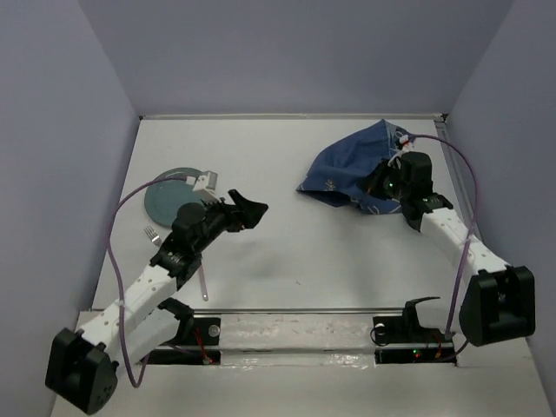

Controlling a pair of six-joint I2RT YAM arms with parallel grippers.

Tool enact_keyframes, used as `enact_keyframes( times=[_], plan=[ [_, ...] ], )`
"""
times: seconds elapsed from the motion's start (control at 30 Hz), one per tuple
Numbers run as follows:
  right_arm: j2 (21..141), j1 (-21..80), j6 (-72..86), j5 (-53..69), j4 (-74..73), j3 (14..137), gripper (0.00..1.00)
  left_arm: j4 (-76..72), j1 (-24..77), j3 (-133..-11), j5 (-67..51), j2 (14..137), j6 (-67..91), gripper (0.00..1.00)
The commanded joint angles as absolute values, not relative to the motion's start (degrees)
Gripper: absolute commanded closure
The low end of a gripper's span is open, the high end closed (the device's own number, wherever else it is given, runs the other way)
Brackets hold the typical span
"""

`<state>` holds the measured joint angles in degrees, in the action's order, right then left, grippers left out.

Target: Set the dinner table for one person

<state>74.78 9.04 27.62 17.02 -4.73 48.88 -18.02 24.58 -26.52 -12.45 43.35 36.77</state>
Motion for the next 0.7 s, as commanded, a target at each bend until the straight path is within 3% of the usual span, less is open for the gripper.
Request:
enact_keyframes(
  times=[0.0,0.07,0.13,0.17,0.2,0.37,0.5,0.6,0.67],
  plan=[
    [64.2,9.2,26.9,2.0,-5.3,48.4,1.0,-26.6,33.9,-27.2,0.6,52.4,40.9,0.01],
    [62.2,9.2,26.7,0.3,-5.4,48.6,1.0,-28.8,37.6,-27.7,3.6,55.8,40.9,0.03],
    [62.1,9.2,26.5,0.3,-6.2,49.8,1.0,-32.2,38.2,-27.5,5.1,61.5,43.4,0.13],
    [62.7,9.2,26.5,0.5,-6.6,50.3,1.0,-35.8,38.2,-26.6,4.9,65.7,47.1,0.29],
    [62.7,9.2,26.5,0.9,-6.5,50.3,1.0,-38.0,38.2,-26.3,4.9,67.8,47.1,0.35],
    [62.9,9.2,26.7,2.5,-6.2,49.1,1.0,-49.5,40.8,-27.4,2.3,81.2,57.9,0.27],
    [62.6,9.2,26.5,3.1,-6.1,48.8,1.0,-48.4,45.2,-32.9,5.1,87.4,54.0,0.26],
    [62.3,9.2,26.5,3.3,-6.0,49.3,1.0,-47.0,47.4,-36.4,5.0,91.7,51.1,0.3],
    [62.5,9.2,26.6,3.4,-6.0,49.8,1.0,-46.0,48.0,-38.6,4.8,95.2,49.7,0.39]
  ],
)
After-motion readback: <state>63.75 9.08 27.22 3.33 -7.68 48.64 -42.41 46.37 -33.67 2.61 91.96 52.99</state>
